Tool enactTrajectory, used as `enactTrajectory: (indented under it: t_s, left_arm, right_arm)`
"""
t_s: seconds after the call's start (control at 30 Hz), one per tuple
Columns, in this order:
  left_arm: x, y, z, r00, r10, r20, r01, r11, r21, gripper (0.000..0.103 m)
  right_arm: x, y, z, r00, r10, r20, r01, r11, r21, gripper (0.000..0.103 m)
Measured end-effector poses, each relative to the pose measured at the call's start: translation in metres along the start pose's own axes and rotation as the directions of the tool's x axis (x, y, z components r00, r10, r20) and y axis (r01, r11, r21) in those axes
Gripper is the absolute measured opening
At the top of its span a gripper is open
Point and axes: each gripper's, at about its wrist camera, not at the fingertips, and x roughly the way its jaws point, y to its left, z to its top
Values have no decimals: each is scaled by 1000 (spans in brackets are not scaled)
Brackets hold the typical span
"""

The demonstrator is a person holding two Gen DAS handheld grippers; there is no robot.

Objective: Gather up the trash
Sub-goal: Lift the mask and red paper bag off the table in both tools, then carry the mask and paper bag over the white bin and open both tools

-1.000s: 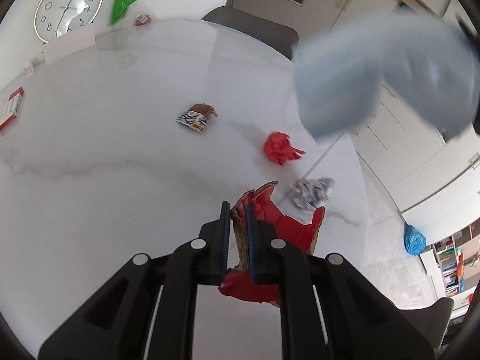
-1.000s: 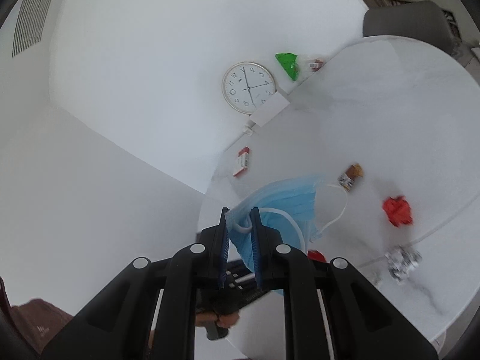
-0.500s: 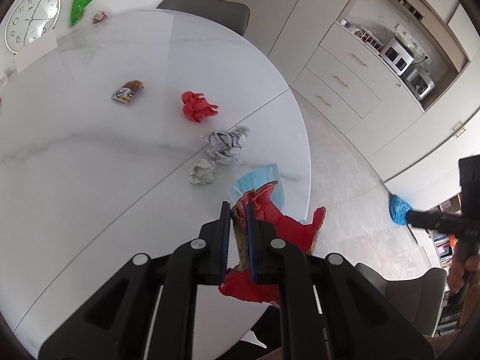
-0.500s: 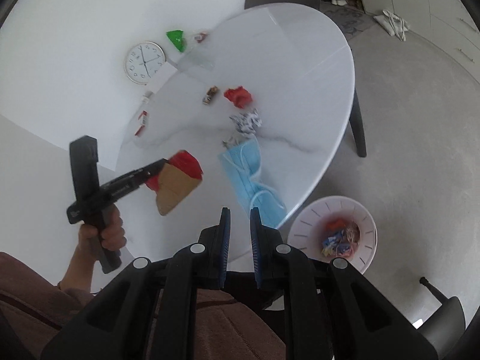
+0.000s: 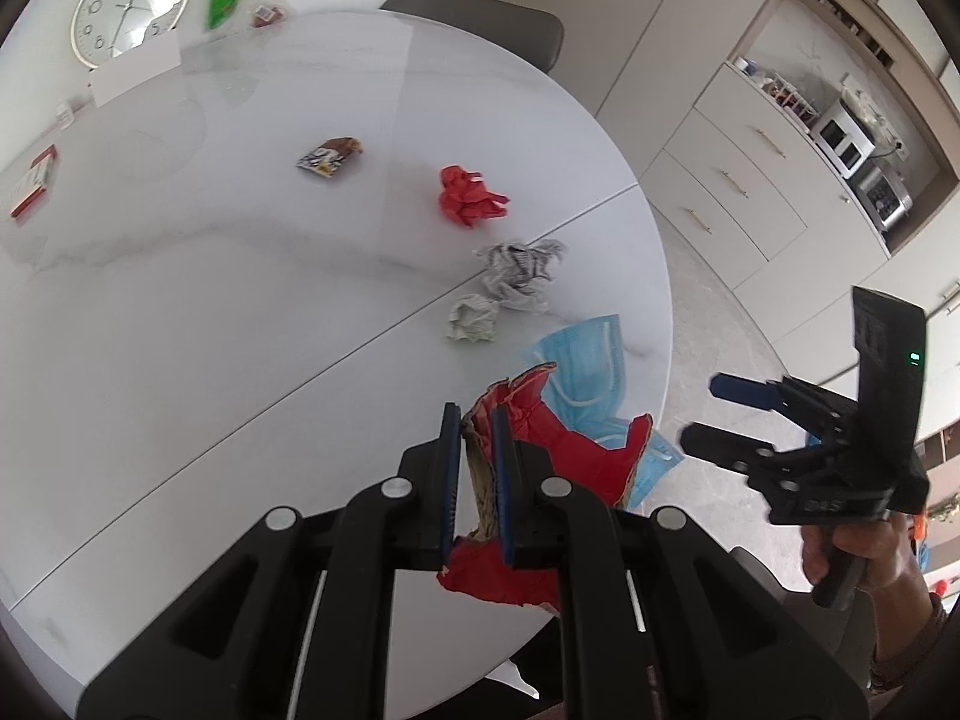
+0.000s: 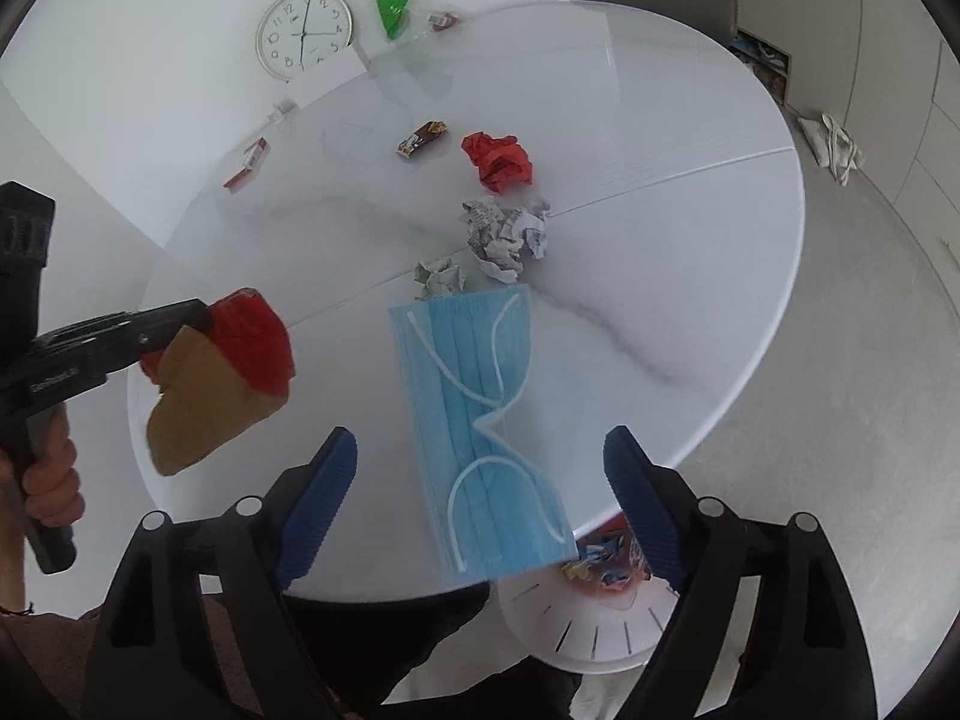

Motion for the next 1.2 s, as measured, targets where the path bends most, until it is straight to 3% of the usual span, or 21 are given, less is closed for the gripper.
enactTrajectory:
  t_s: [0.2, 0.4, 0.47, 0.53, 0.63, 0.7, 0.8, 0.9, 1.03, 1.2]
  left_arm:
    - [-2, 25, -3, 999, 32, 1, -32, 999, -32, 10]
    - [1, 38, -2, 1000, 19, -15, -20, 999, -30, 11]
    - [3, 39, -1, 1000, 18, -20, -18, 1000, -12, 10]
    - [5, 39, 0, 1000, 12, -26, -12, 1000, 0, 10]
    - [7, 38, 3, 1000, 3, -27, -2, 1000, 15, 10]
    - [8, 35, 4, 1000, 0, -27, 1, 1000, 28, 10]
    - [10, 27, 7, 1000, -14, -28, 15, 999, 45, 10]
    - [11, 12, 7, 999, -33, -28, 35, 997, 68, 10]
    - [14, -10, 5, 998, -55, -37, 58, 994, 93, 10]
    - [18, -38, -1, 996, -70, -50, 74, 992, 103, 10]
  right_arm:
    - [57, 23, 10, 996, -18, -86, 19, 1000, 9, 88]
    - [86, 47, 6, 973, -217, -77, 211, 974, -82, 89]
    - [88, 47, 5, 965, -252, -73, 246, 966, -82, 77]
    - [88, 43, 5, 964, -252, -83, 248, 967, -58, 50]
    - [81, 30, 3, 973, -215, -88, 218, 976, 17, 21]
    - [72, 20, 1, 979, -186, -85, 192, 979, 67, 14]
    - [44, 0, -5, 995, -89, -50, 97, 979, 182, 12]
    - [7, -11, -16, 998, -61, -13, 62, 975, 213, 12]
    - [-43, -24, -46, 995, -96, -14, 97, 979, 182, 12]
    - [-49, -57, -84, 990, -121, -75, 134, 970, 204, 12]
